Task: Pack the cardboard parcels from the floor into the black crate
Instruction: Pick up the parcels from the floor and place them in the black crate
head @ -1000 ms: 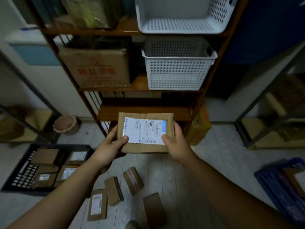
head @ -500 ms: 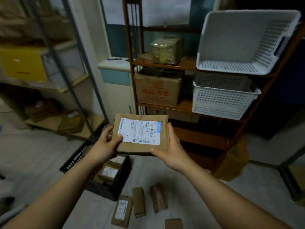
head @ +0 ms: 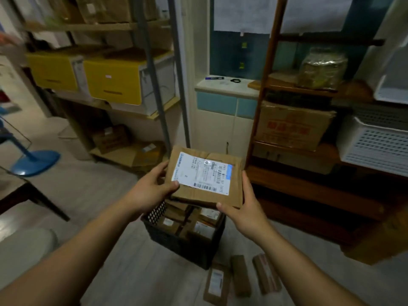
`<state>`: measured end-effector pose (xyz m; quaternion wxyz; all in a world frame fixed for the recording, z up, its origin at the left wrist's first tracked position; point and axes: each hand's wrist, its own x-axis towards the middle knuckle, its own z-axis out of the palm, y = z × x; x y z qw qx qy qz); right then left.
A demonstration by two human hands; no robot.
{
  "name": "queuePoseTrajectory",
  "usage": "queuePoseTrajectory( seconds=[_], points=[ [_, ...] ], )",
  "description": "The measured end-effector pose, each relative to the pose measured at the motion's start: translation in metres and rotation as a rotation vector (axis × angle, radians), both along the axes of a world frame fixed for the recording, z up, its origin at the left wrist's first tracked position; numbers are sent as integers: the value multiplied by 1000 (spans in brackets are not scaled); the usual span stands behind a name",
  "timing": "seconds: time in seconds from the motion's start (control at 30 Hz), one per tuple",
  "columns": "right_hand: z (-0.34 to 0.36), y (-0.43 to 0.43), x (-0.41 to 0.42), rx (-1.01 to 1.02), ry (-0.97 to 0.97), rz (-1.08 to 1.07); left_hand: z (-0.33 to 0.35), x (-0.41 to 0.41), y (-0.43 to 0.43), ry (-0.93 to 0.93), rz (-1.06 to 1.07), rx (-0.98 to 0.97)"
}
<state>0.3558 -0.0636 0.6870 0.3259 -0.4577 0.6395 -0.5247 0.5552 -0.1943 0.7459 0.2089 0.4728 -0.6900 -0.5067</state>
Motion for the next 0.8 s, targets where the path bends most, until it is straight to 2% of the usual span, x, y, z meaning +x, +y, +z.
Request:
queuePoseTrajectory(
  seconds=[0.3,0.5,0.7,0.8],
  points=[
    [-26,-115,16,36,56,-43,-33,6,-118,-80,-68,-76],
    [-56,-208,18,53,15,-74,-48,1,-213,-160,-125,-61],
    [-54,-281,24,50,17,-125,-65,5,-291,-180,-167,-35],
    [-56,-307,34,60,40,-187,-76,5,-321,-129,-262,-78]
  ],
)
